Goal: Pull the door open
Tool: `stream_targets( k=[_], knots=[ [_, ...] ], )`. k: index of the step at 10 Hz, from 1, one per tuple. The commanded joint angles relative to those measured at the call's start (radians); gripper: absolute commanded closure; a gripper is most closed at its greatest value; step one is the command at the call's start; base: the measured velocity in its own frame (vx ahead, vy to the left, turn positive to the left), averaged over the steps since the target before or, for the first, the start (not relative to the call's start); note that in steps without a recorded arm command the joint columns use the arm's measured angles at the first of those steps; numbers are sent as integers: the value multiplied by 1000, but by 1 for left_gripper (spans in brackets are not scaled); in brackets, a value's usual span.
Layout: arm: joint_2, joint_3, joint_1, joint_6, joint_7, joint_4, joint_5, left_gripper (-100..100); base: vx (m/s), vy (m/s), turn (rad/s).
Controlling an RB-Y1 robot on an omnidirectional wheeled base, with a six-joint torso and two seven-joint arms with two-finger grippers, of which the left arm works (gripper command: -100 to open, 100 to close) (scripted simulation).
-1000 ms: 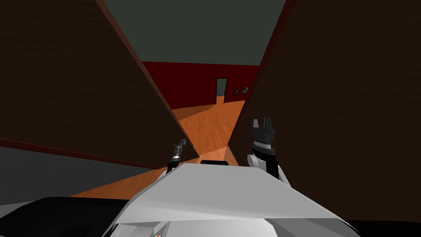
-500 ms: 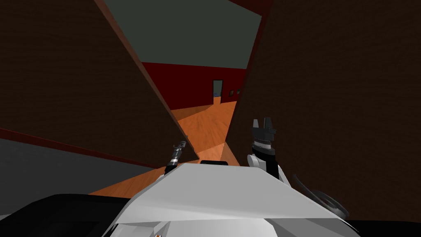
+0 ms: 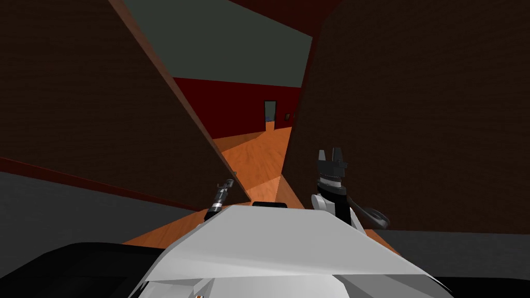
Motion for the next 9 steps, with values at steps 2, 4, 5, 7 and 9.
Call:
stream_targets(
  k=[2, 4, 5, 7, 9],
  knots=[
    [14, -12, 25, -39, 16, 6, -8, 100, -197, 57, -133],
    [28, -21, 42, -74, 31, 15, -13, 100, -185, 15, -120],
    [36, -27, 54, -96, 41, 21, -17, 100, -261, 54, -198],
    [36, -31, 48, -102, 41, 30, -19, 100, -187, 38, -108],
    [45, -40, 50, -127, 52, 50, -26, 100, -218, 38, -193]
  ],
)
